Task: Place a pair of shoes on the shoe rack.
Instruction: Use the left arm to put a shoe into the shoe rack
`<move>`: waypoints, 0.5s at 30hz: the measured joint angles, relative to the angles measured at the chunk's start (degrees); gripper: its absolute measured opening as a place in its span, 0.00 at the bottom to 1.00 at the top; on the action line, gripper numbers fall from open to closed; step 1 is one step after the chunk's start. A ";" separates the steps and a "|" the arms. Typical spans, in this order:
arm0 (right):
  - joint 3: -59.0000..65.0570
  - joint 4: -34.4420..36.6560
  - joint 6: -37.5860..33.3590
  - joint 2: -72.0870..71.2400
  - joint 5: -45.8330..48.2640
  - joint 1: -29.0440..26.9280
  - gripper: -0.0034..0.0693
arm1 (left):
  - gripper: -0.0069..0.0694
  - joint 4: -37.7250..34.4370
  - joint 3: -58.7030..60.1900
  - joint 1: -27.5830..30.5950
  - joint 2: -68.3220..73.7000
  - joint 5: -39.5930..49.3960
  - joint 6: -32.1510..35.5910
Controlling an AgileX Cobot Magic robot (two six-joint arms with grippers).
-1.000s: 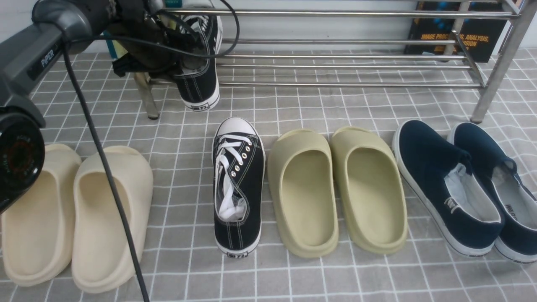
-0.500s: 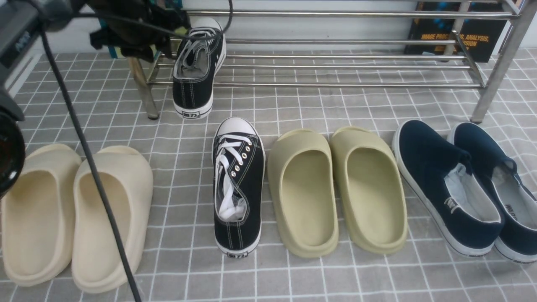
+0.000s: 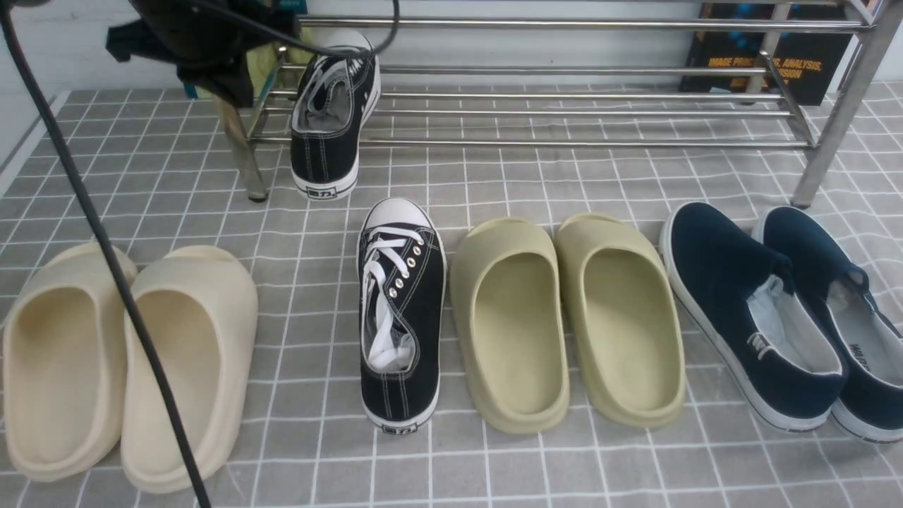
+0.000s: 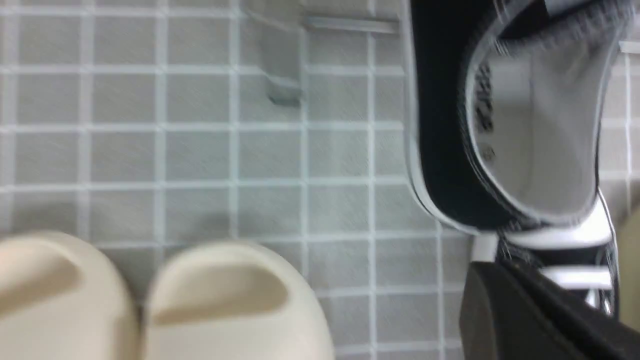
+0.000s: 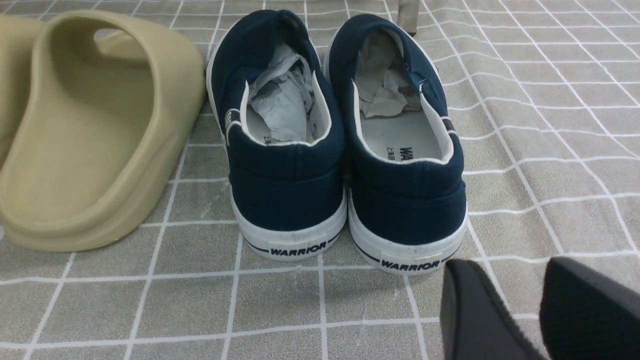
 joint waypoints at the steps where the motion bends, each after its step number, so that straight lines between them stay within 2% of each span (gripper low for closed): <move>1: 0.00 0.00 0.00 0.00 0.00 0.00 0.38 | 0.07 -1.41 2.14 -0.20 0.00 -0.06 0.27; 7: 0.00 0.00 0.00 0.00 0.00 0.00 0.38 | 0.07 -6.58 13.89 -0.39 1.48 -2.40 2.62; 15: 0.00 0.00 0.00 0.00 0.00 0.00 0.38 | 0.07 -10.15 18.28 -0.39 5.35 -17.47 2.82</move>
